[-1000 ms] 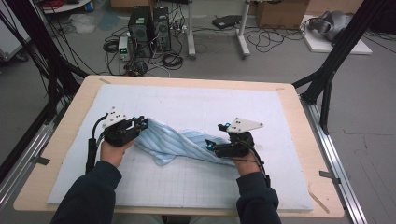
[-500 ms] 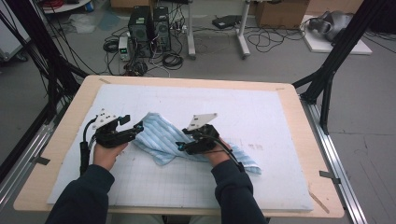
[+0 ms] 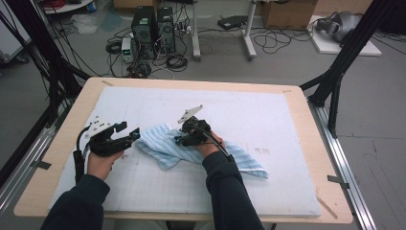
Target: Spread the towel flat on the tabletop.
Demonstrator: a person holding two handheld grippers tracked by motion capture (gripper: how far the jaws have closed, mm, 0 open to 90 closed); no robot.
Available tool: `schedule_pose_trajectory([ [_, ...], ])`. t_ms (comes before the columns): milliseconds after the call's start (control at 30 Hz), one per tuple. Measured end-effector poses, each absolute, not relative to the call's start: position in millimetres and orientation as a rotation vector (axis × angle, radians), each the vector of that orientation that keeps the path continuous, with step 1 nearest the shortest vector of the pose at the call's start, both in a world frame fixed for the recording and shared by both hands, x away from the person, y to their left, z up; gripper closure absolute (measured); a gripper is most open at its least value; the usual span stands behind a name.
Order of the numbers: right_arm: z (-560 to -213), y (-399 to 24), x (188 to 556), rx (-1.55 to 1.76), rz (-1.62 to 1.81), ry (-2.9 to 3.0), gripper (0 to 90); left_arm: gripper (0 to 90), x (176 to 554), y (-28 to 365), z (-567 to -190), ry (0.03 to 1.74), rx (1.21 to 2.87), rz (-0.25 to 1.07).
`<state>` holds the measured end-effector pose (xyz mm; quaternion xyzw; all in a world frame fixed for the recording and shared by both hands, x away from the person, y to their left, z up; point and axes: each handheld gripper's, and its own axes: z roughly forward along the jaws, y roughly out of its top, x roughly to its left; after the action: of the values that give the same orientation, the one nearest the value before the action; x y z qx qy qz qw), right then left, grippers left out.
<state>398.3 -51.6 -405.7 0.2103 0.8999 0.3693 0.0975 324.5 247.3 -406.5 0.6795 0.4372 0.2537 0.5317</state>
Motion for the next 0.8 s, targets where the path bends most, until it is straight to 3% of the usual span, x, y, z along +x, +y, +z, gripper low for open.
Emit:
schedule_pose_trajectory([
  [33, -405, -52, 398, 0.601, 1.091, 2.669, 77.9, 37.5, 324, 248, -407, 1.045, 1.624, 0.605],
  [100, -402, -53, 396, 0.571, 1.089, 2.652, 84.5, 37.6, 323, 249, -407, 1.046, 1.615, 0.604],
  [500, -380, -101, 408, 0.841, 1.086, 2.337, 85.4, 38.1, 321, 248, -407, 1.037, 1.629, 0.599],
  [800, -377, -190, 420, 1.169, 0.999, 2.074, 85.1, 38.8, 321, 238, -410, 1.010, 1.654, 0.568],
])
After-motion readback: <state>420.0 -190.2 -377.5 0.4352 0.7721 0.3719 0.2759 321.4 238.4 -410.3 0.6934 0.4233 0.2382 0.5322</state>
